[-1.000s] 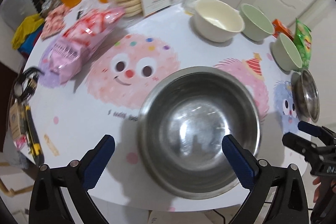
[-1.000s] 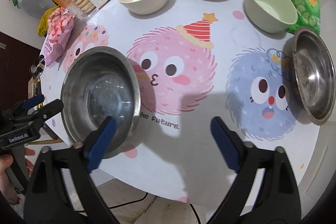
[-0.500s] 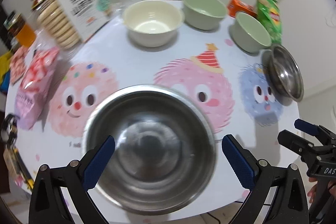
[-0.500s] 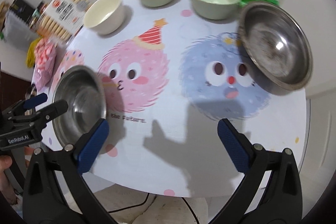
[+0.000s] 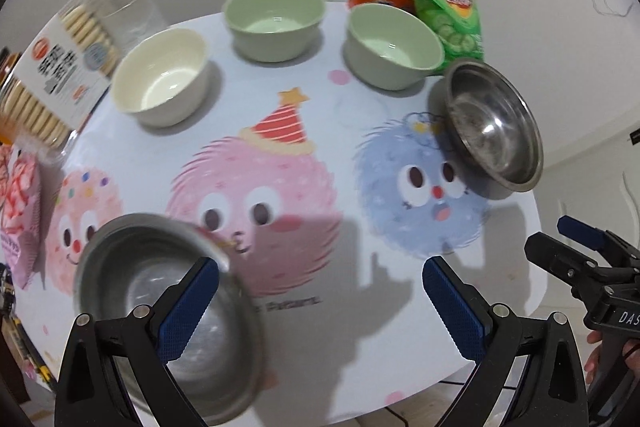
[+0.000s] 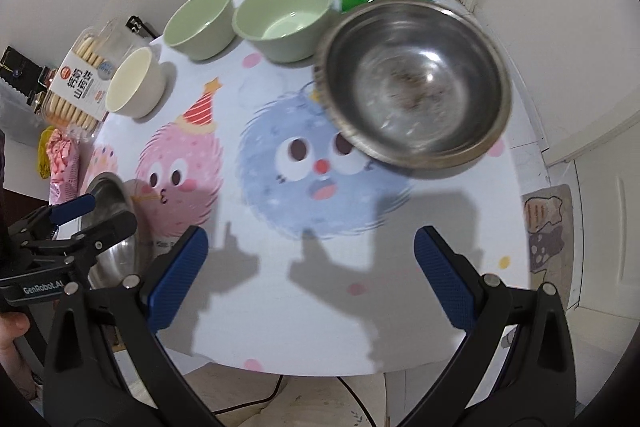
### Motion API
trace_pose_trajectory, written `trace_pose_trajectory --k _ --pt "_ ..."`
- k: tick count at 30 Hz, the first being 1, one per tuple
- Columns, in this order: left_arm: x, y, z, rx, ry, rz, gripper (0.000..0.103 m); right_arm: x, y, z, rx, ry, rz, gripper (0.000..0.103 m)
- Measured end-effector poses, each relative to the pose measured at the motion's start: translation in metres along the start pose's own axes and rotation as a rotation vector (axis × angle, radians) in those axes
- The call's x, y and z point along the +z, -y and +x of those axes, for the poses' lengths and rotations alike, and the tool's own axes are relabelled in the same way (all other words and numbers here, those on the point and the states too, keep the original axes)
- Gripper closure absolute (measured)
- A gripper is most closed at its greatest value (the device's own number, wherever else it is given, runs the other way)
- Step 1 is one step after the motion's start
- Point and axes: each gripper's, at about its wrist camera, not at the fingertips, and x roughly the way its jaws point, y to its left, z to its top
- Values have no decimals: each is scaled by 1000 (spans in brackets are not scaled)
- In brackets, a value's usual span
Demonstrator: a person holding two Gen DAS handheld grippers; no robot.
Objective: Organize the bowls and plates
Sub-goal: 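Move both tools to the steel bowl with debris beside the chips bag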
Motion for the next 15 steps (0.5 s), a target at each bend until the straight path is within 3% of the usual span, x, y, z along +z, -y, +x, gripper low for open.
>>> trace_pose_trajectory --k 15 --pt "36 70 31 -10 -23 -54 0 30 72 -6 16 13 -6 0"
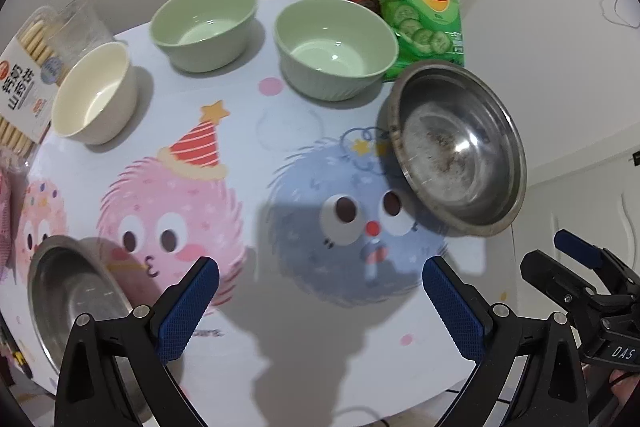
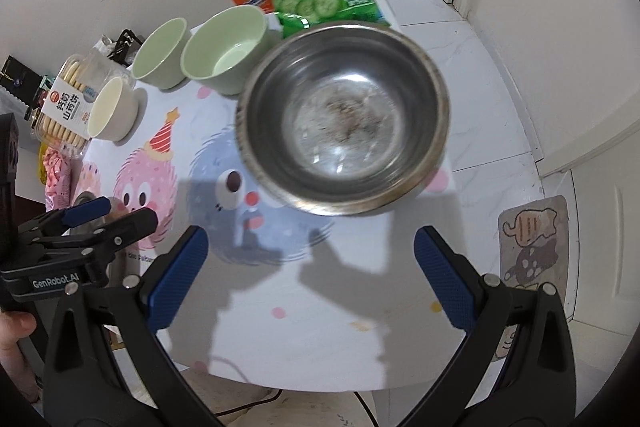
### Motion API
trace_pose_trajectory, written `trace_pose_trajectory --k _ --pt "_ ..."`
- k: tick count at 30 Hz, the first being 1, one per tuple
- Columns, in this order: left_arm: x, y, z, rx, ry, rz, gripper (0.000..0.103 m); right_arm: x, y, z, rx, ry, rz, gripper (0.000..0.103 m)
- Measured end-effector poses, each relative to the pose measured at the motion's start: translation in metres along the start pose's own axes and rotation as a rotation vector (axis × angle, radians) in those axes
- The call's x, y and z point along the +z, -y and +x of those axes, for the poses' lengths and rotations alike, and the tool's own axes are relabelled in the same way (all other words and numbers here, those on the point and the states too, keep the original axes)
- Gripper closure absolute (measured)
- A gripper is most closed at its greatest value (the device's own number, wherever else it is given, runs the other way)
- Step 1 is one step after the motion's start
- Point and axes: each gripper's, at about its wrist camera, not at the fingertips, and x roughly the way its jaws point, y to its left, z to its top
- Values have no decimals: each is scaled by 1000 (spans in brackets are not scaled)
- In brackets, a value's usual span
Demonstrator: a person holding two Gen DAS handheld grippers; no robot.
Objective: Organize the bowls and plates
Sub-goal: 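Move both tools to the steel bowl with debris beside the chips bag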
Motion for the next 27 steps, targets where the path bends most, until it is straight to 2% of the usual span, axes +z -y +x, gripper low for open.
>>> trace_pose_trajectory --k 16,27 --pt "39 38 49 11 -44 -99 0 38 67 27 -13 -39 37 0" --pt "59 47 76 51 -66 -131 0 64 82 58 -22 -95 49 0"
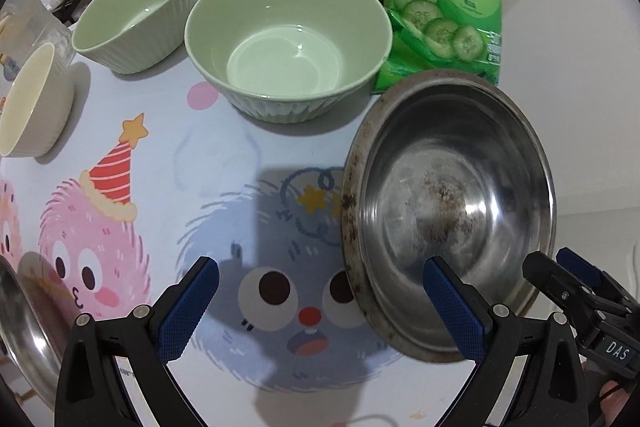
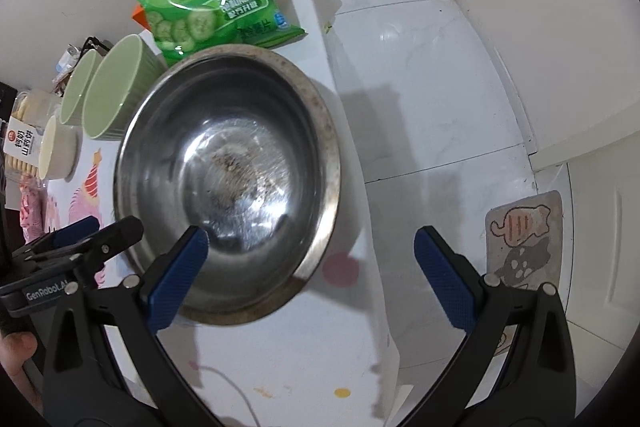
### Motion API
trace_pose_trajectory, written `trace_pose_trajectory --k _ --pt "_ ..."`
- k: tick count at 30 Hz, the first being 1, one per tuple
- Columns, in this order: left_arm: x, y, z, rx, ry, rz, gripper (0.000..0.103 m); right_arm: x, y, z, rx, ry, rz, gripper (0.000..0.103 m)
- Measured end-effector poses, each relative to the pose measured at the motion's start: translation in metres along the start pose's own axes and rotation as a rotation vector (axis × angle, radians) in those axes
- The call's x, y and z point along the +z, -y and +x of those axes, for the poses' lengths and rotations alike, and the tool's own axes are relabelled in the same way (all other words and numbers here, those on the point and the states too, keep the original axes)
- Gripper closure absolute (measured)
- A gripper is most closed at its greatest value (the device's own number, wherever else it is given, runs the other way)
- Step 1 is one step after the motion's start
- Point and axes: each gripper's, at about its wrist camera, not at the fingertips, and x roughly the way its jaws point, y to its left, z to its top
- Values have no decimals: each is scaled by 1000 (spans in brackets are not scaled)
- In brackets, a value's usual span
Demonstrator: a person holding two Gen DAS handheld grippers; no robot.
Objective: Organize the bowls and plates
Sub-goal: 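Move both tools to the steel bowl with debris beside the chips bag, then close both tools on the rim of the debris-filled steel bowl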
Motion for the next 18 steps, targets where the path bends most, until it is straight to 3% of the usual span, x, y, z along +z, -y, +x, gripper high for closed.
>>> trace_pose_trajectory --k 3,6,8,10,11,14,18 --pt "8 -1 5 7 -1 -9 1 6 1 5 2 -10 9 2" --pt "12 -3 8 9 -4 -16 8 8 3 9 23 -29 14 9" --pt "12 -1 13 20 -8 -14 20 11 4 12 27 -37 23 14" --pt "13 -1 16 25 -14 -17 35 12 5 13 21 -43 24 32" --pt "14 -1 17 26 -21 -19 41 11 5 14 20 -49 27 36" --pt "15 -1 21 11 -27 -28 47 12 5 16 26 -59 27 41" --pt "14 3 24 -7 -26 -16 58 13 4 18 36 -66 28 63"
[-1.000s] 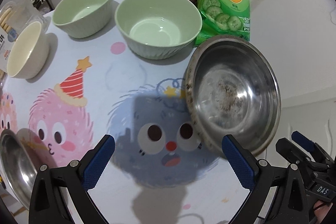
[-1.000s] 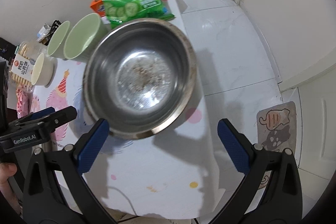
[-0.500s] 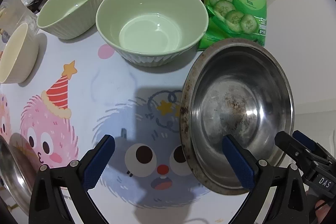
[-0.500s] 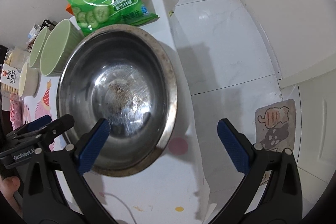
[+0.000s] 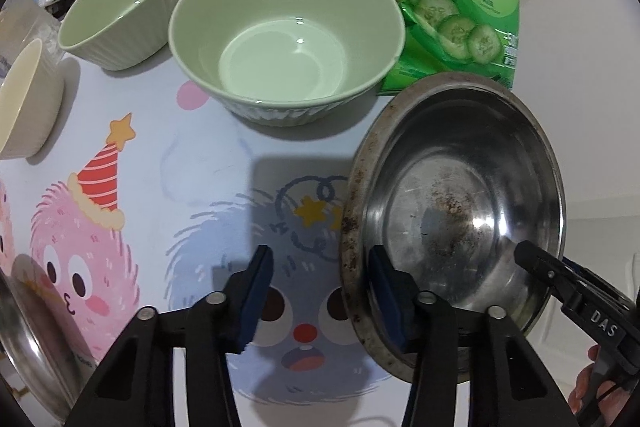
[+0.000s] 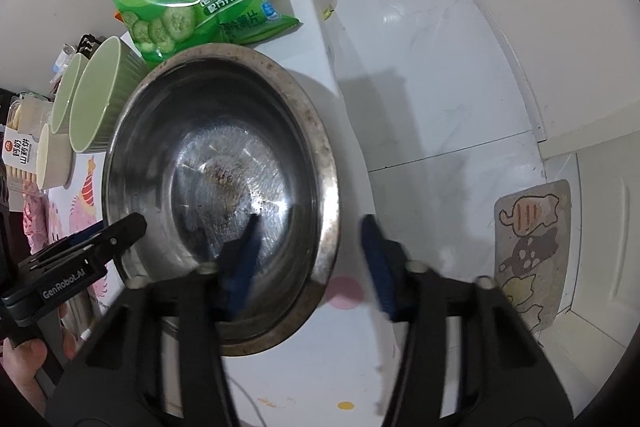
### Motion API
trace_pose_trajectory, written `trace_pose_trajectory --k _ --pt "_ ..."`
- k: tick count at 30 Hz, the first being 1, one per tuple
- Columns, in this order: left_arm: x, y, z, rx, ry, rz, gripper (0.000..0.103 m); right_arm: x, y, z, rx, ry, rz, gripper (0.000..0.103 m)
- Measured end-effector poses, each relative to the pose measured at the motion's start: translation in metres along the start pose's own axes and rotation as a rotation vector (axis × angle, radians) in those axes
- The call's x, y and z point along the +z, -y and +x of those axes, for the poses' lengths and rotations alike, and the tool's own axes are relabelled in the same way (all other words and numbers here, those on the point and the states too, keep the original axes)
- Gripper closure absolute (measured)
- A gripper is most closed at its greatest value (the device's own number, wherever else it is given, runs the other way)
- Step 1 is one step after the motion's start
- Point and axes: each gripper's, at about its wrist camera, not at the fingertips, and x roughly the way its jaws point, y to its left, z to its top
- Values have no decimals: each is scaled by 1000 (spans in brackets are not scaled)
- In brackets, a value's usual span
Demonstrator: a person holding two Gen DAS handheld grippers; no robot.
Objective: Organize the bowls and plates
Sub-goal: 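Close both tools on the rim of the debris-filled steel bowl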
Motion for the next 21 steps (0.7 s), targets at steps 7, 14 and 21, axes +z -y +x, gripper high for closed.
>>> trace_pose_trajectory --k 7,14,21 --pt "0 14 1 -24 4 21 88 0 -1 1 -9 -3 -2 87" --pt "-1 12 -1 -41 13 4 88 0 -5 -3 -17 10 -19 89" --pt "-11 5 -17 -35 25 22 88 -7 -14 -11 -21 25 -34 89"
